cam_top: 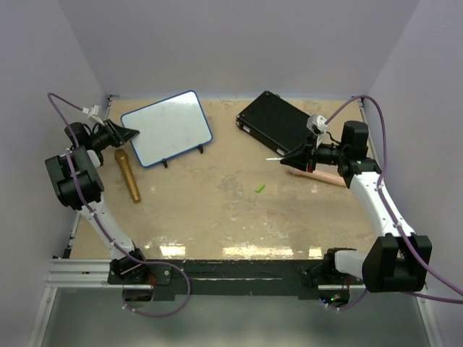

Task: Write a sentence on the whiteboard
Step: Pick up the whiteboard from the corner of the board, then write a sentence on the whiteboard.

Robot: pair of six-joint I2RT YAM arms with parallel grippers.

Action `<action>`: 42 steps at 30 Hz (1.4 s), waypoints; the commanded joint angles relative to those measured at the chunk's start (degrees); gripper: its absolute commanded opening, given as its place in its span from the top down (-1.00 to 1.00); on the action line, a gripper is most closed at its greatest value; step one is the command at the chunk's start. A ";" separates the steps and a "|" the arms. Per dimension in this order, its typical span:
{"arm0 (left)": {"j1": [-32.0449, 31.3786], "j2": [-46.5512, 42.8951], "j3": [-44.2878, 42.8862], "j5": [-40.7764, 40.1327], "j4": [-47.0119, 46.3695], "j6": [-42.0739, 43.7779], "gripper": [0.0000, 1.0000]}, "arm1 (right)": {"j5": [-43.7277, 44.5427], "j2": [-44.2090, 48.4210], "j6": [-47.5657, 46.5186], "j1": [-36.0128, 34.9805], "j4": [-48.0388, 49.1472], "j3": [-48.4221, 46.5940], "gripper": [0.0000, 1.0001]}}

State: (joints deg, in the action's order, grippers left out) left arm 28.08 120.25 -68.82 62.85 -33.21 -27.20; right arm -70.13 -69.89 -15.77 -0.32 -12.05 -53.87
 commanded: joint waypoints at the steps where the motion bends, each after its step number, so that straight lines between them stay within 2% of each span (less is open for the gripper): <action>1: 0.05 0.43 -0.97 1.93 -8.88 -3.03 0.84 | -0.71 -0.25 -1.19 -0.03 0.10 -1.68 1.00; 2: -0.04 -0.01 -0.97 1.84 -9.41 -3.21 0.97 | -0.62 -0.34 -1.19 -0.03 0.10 -1.68 1.00; 3: -0.04 -0.36 -0.88 1.75 -9.59 -3.30 1.00 | -0.62 -0.25 -1.19 -0.03 0.10 -1.68 1.00; 9: 0.05 -6.51 1.84 1.40 -21.70 -12.42 1.00 | -0.54 0.01 -1.98 -0.03 -0.60 -1.86 1.00; 13: -0.04 -11.25 4.21 0.35 -34.25 -24.44 1.00 | 0.16 0.71 -2.95 -0.03 -1.48 -2.03 1.00; 17: -1.00 -16.61 5.88 -2.64 -38.94 -30.97 1.00 | 0.69 1.24 -3.92 -0.03 -2.18 -2.12 1.00; 21: -4.42 -23.72 10.17 -5.71 -35.88 -30.99 1.00 | 1.31 2.03 -6.89 0.05 -5.07 -2.82 1.00; 23: -6.70 -29.35 12.03 -8.25 -31.32 -28.62 1.00 | 1.57 2.73 -7.87 0.05 -6.05 -3.44 1.00; 29: -12.51 -45.17 22.04 -13.17 -26.74 -28.96 1.00 | 1.58 3.53 -13.49 0.05 -13.42 -8.09 1.00; 32: -14.71 -53.60 27.14 -15.73 -22.87 -29.40 1.00 | 1.66 2.48 -20.24 0.05 -23.77 -14.32 1.00; 36: -17.35 -62.93 35.04 -18.99 -19.17 -29.84 1.00 | 2.71 0.11 -32.80 0.14 -43.52 -24.34 1.00; 39: -19.45 -67.85 39.44 -20.48 -19.87 -32.65 1.00 | 3.68 -1.83 -37.13 0.05 -52.33 -31.20 1.00; 42: -22.18 -71.28 42.35 -22.24 -19.79 -33.79 1.00 | 3.68 -2.97 -39.15 0.05 -56.57 -34.81 1.00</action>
State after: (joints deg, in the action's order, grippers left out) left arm 8.40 52.29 -28.86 47.07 -50.85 -57.32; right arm -66.96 -71.42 -46.96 -0.32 -54.50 -84.33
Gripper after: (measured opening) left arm 0.078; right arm 0.135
